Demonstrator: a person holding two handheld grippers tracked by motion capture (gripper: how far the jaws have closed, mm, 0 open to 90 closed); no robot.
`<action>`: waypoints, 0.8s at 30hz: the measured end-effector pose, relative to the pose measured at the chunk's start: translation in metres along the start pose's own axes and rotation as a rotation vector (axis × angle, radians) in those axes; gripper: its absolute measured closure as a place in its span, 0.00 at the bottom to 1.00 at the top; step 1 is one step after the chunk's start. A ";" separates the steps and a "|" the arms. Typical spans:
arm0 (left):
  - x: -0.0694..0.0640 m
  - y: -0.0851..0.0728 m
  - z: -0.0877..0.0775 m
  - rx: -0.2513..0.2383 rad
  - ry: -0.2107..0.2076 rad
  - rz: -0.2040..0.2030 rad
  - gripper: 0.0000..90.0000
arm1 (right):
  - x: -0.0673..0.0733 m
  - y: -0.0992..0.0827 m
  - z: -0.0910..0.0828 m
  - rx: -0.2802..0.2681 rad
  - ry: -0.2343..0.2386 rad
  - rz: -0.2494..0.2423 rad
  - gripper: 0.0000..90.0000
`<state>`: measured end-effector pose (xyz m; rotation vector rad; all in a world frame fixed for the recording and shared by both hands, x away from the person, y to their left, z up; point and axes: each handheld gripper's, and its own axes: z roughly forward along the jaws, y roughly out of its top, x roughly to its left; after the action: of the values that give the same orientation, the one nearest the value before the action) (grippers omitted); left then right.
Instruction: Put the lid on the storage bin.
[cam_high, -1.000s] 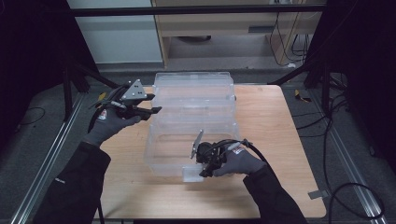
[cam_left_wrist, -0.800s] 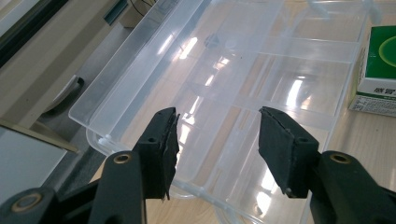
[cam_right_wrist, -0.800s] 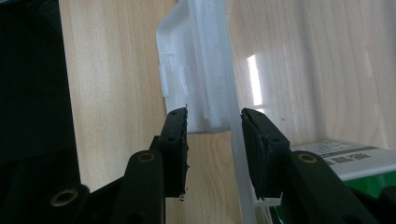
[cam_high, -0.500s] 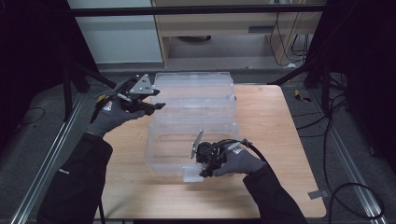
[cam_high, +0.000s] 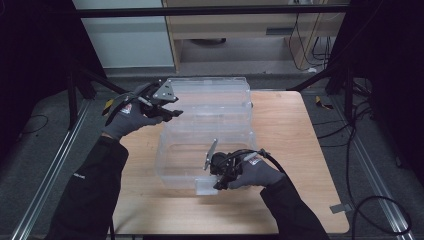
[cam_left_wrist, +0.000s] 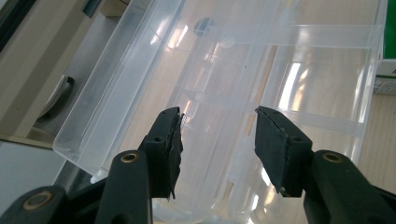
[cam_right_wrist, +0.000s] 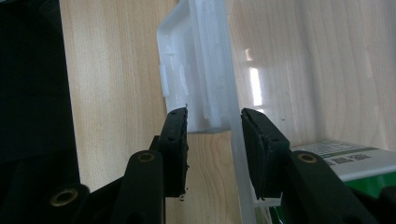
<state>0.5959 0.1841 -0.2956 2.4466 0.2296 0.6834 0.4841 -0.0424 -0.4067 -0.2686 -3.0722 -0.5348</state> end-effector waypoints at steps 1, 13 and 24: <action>-0.001 0.001 0.002 0.004 0.000 0.005 0.57 | 0.000 0.000 0.000 -0.001 0.000 -0.001 0.70; -0.004 0.011 0.021 0.056 -0.004 0.048 0.63 | -0.001 -0.001 0.000 -0.005 0.004 -0.005 0.70; -0.004 0.011 0.034 0.118 -0.018 0.090 0.73 | 0.000 0.000 0.000 -0.002 -0.002 -0.002 0.70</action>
<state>0.6100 0.1573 -0.3144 2.5879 0.1569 0.7046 0.4839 -0.0426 -0.4069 -0.2660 -3.0749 -0.5384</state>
